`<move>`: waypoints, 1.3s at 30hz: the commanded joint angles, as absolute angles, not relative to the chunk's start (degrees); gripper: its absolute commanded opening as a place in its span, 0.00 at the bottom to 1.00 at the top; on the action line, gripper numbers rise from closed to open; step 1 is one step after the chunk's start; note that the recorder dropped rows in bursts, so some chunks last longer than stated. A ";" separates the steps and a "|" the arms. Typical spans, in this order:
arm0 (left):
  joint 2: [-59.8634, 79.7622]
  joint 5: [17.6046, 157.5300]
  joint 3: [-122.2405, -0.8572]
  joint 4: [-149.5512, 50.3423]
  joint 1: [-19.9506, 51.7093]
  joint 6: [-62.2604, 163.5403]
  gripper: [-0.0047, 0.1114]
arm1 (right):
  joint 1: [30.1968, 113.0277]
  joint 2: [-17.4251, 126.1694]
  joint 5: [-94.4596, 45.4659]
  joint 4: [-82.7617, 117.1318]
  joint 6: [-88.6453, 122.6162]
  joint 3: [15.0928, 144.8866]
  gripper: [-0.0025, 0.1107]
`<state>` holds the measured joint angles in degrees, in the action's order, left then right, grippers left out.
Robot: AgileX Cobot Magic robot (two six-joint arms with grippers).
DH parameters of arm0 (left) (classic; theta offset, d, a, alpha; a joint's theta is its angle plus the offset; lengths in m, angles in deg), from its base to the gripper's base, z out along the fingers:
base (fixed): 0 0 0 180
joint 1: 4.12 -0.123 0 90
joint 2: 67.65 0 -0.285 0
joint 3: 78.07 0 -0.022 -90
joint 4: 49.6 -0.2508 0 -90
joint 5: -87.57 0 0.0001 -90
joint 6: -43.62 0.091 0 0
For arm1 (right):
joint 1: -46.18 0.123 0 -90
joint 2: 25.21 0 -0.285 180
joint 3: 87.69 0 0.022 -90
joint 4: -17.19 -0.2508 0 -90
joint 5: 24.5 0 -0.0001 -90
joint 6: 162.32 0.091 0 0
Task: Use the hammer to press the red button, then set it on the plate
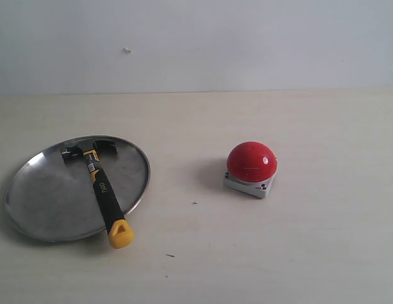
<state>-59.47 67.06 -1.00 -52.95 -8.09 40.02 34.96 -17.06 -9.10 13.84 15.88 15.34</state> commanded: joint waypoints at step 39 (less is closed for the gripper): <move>-59.86 67.28 -0.86 -51.51 -8.15 40.23 0.04 | 35.19 -17.43 -9.39 13.61 15.87 15.09 0.02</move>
<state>-59.47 66.98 -1.00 -51.98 -8.09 40.13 34.96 -17.06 -9.10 13.84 15.88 15.34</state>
